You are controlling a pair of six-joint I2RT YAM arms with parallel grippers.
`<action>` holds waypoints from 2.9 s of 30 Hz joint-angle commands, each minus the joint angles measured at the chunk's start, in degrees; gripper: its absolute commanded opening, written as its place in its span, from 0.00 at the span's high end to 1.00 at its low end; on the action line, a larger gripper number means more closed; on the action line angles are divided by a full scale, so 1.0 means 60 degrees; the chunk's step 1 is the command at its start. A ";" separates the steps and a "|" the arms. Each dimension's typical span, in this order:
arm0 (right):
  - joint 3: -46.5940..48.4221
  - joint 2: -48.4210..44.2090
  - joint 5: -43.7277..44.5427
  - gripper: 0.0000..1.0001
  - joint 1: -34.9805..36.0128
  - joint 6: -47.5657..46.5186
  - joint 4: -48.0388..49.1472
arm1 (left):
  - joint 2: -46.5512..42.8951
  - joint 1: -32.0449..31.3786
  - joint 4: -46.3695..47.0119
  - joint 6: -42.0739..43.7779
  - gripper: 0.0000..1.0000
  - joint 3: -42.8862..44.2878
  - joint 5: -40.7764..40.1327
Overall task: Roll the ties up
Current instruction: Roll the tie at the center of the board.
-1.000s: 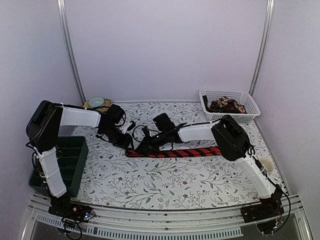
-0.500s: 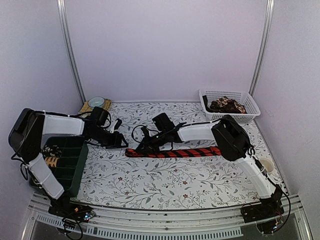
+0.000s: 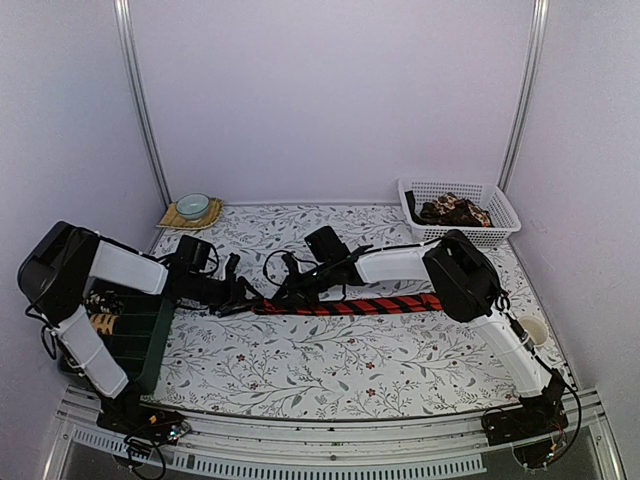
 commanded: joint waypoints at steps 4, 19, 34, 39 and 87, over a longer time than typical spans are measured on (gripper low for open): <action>-0.0467 0.0846 0.0871 0.96 0.0132 -0.0174 -0.1007 | 0.0322 0.0192 0.0347 -0.0238 0.50 -0.0150 -0.0433; -0.0605 0.0806 0.0917 0.96 0.0145 -0.0232 -0.0973 | 0.1386 0.0185 0.2934 -0.1728 0.56 -0.1341 0.0804; -0.0889 0.0649 0.1069 0.97 0.0183 -0.0331 -0.0770 | 0.2198 0.0207 0.3546 -0.2908 0.55 -0.1738 0.0515; -0.0978 0.0598 0.1091 0.98 0.0205 -0.0422 -0.0683 | 0.2115 0.0222 0.2920 -0.2774 0.56 -0.1653 0.0090; -0.4248 -0.4575 0.2109 0.34 -0.1032 -0.2858 -0.0520 | -0.0183 -0.0928 -0.3372 0.1899 1.00 0.1522 -0.6652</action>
